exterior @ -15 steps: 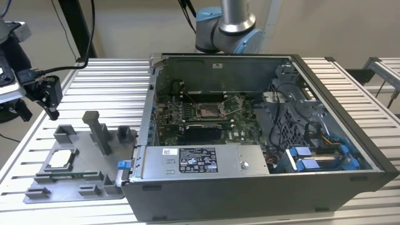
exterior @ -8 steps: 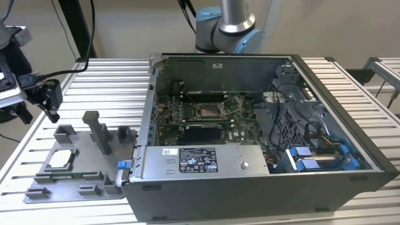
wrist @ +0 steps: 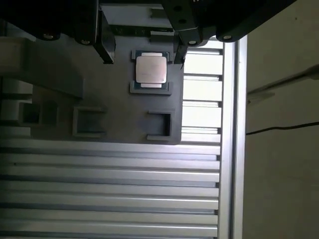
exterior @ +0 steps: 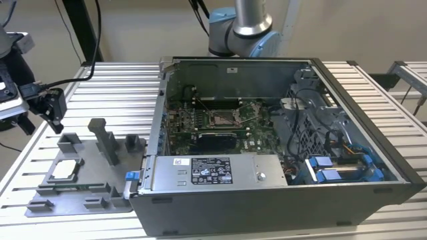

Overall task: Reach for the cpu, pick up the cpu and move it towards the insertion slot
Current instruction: 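Pick up the cpu and move it towards the insertion slot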

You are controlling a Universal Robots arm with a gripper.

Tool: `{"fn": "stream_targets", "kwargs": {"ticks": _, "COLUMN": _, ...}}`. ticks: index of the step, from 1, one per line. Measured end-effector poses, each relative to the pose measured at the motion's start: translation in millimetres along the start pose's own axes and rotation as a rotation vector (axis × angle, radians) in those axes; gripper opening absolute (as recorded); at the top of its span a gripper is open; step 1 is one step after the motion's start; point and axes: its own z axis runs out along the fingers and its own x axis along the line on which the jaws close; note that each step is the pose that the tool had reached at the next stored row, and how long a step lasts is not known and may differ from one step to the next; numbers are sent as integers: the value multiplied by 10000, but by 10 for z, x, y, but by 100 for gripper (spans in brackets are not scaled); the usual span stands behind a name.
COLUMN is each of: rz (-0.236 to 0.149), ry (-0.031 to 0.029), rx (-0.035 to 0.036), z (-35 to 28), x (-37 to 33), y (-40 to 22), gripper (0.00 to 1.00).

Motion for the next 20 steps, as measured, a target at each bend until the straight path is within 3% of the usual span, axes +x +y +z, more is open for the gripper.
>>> {"fn": "stream_targets", "kwargs": {"ticks": 20, "rz": 0, "ry": -2, "rx": -1, "z": 173, "x": 91, "y": -5, "gripper": 100}}
